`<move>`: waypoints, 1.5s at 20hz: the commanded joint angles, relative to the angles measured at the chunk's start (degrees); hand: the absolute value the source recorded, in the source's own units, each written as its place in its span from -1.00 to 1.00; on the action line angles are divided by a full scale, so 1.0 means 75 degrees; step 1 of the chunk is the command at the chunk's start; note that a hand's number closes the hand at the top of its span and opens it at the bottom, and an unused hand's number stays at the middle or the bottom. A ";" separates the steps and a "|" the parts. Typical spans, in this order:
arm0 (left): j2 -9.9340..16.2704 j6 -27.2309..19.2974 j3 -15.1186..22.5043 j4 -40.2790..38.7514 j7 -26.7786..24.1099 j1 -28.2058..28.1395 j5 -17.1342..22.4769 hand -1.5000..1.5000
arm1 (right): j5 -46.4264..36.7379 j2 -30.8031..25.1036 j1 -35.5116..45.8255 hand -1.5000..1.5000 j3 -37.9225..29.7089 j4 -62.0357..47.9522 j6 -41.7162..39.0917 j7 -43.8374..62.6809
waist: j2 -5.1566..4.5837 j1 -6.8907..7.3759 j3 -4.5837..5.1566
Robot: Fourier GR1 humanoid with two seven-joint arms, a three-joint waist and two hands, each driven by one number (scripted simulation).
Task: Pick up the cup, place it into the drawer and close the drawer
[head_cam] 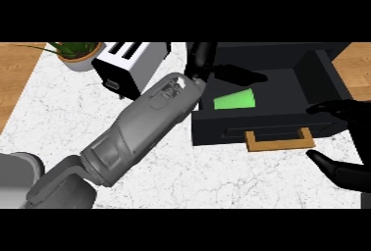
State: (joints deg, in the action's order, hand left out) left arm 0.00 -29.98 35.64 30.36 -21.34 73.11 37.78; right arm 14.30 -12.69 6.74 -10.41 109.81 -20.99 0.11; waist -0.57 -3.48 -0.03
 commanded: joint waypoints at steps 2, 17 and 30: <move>0.0001 -0.0109 -0.0326 0.0312 0.0044 0.0123 0.0157 -1.00 | -0.0679 -0.0574 -0.0647 1.00 0.0093 0.0506 -0.0639 -0.0353 | 0.0070 0.0246 0.0001; 0.1997 0.0576 -0.1147 0.3038 0.0857 -0.1992 0.0068 -1.00 | -0.3716 -0.0462 -0.0560 1.00 0.1104 0.0010 0.0174 -0.0356 | 0.0109 0.0664 0.0004; 0.3514 0.1192 -0.1703 0.5224 0.1204 -0.4162 0.0237 -1.00 | -0.7557 -0.0716 0.0708 1.00 0.2955 -0.2524 0.1435 -0.1007 | 0.0068 0.0815 0.0002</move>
State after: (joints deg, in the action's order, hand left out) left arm 23.75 -22.32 23.89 66.18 -12.64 45.98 39.32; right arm -34.73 -17.13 8.86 8.56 98.76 -12.91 -5.09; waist 0.17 2.41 0.05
